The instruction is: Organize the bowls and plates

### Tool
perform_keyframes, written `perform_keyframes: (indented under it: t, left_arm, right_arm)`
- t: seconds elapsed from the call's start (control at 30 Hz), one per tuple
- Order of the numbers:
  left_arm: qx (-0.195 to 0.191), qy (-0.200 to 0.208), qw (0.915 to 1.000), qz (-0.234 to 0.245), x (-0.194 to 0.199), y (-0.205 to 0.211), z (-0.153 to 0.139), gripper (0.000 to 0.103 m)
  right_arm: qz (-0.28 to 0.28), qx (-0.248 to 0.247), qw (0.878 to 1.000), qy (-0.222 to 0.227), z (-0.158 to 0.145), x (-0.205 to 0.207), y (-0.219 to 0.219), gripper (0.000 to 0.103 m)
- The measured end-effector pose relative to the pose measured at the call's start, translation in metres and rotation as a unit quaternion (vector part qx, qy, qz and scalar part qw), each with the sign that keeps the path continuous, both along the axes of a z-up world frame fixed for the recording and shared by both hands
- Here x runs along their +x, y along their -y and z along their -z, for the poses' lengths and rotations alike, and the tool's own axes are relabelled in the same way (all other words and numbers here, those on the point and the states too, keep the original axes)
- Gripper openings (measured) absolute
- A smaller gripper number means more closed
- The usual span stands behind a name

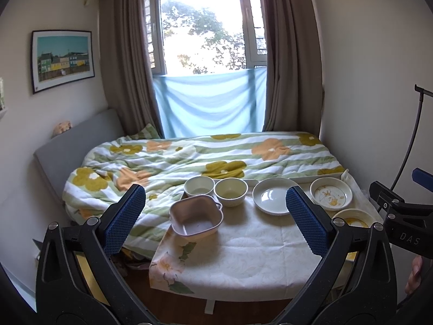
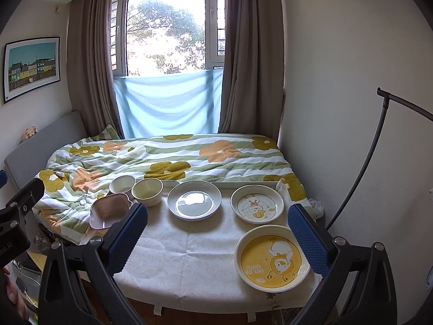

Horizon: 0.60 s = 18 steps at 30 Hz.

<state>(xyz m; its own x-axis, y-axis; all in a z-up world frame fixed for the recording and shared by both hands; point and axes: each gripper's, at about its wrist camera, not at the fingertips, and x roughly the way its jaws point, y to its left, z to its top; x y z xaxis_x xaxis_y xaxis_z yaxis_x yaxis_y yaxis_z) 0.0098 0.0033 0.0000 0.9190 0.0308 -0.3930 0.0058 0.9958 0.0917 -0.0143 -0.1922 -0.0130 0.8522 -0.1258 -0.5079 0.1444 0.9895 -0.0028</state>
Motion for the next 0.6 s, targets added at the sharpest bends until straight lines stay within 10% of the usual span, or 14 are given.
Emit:
perform_keyframes:
  t: [0.6]
  left_arm:
    - [0.011, -0.012, 0.9992, 0.035, 0.018, -0.002, -0.001, 0.103]
  right_arm:
    - [0.017, 0.012, 1.0, -0.015, -0.007, 0.008, -0.002, 0.103]
